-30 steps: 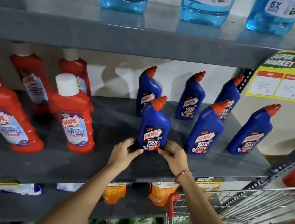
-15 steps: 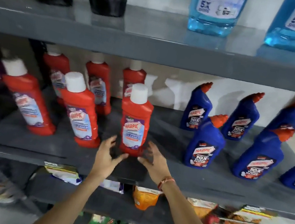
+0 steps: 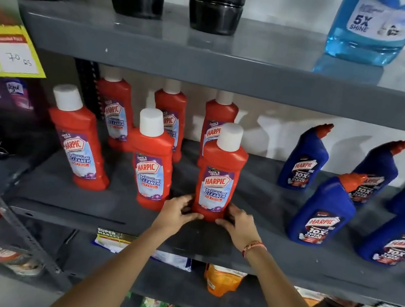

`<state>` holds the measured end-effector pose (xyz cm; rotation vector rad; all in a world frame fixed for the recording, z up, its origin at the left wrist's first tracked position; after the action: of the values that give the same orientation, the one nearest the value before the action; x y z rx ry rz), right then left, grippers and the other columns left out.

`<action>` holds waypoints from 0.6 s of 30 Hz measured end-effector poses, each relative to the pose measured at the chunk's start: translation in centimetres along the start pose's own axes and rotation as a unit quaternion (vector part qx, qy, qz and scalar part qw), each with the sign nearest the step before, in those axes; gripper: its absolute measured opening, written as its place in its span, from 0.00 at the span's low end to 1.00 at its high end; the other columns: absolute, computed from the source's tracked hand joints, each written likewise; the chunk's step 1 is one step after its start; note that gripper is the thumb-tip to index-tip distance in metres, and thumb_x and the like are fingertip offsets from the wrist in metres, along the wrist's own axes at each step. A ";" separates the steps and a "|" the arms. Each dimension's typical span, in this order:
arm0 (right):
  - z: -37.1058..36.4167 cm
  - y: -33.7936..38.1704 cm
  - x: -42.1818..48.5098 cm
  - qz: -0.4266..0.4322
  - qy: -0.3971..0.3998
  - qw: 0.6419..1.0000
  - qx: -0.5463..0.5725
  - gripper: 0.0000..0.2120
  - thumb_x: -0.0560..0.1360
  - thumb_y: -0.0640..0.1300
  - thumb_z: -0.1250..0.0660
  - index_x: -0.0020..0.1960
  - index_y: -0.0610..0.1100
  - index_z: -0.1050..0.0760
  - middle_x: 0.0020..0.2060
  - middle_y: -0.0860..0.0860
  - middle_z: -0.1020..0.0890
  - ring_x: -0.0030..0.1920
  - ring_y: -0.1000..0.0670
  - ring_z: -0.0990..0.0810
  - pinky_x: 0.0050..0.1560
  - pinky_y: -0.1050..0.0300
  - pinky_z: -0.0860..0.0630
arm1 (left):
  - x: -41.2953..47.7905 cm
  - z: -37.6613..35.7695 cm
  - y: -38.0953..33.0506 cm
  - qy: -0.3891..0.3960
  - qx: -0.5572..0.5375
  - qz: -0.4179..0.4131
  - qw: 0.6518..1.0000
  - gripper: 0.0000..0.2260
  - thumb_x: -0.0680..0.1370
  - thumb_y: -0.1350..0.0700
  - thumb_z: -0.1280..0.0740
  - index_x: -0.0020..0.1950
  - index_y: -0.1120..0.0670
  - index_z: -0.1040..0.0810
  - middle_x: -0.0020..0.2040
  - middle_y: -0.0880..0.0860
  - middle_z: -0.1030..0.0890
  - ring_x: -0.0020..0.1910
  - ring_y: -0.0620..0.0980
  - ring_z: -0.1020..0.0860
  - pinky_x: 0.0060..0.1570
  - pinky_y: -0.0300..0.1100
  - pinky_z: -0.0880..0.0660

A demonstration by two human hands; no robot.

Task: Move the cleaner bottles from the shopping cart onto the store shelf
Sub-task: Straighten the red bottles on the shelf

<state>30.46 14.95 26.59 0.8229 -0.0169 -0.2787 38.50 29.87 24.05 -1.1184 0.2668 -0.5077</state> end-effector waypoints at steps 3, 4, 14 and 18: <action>-0.3 0.3 0.4 -0.009 0.015 1.000 -0.016 0.23 0.74 0.42 0.34 0.68 0.43 0.34 0.63 0.43 0.24 0.64 0.43 0.26 0.69 0.47 0.31 | -0.2 0.3 0.6 -0.021 0.007 -0.009 1.000 0.25 0.69 0.55 0.26 0.64 0.59 0.26 0.60 0.55 0.19 0.58 0.50 0.21 0.61 0.44 0.25; -0.4 0.3 0.5 -0.012 0.014 1.000 -0.022 0.23 0.74 0.42 0.34 0.68 0.42 0.34 0.63 0.42 0.24 0.64 0.43 0.26 0.68 0.47 0.31 | -0.2 0.4 0.7 -0.024 0.011 -0.012 1.000 0.25 0.69 0.53 0.26 0.64 0.58 0.26 0.60 0.55 0.19 0.57 0.49 0.21 0.61 0.45 0.25; -1.0 0.5 -1.0 -0.026 -0.093 0.995 -0.034 0.20 0.73 0.40 0.33 0.64 0.40 0.30 0.60 0.42 0.24 0.62 0.43 0.27 0.65 0.52 0.30 | -1.6 0.2 -0.4 -0.040 0.008 -0.012 0.999 0.25 0.71 0.57 0.28 0.67 0.58 0.29 0.63 0.55 0.22 0.63 0.51 0.24 0.61 0.38 0.29; -2.3 2.7 -4.9 0.008 -0.274 0.960 0.066 0.13 0.71 0.36 0.31 0.55 0.41 0.24 0.51 0.44 0.22 0.49 0.45 0.21 0.53 0.53 0.22 | -5.1 2.7 -0.9 -0.129 0.003 -0.054 0.990 0.15 0.73 0.54 0.30 0.59 0.55 0.22 0.56 0.53 0.18 0.54 0.42 0.21 0.55 0.37 0.23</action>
<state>26.67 19.53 27.42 0.8561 -0.5664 -0.4875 35.12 34.29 25.71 -1.1841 -0.0197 -0.4530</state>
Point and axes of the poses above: each hand's wrist, its own x-axis towards the middle knuckle, its own z-axis out of the back of the hand, y = z × x, the point moved 5 cm from there along x, towards the middle knuckle
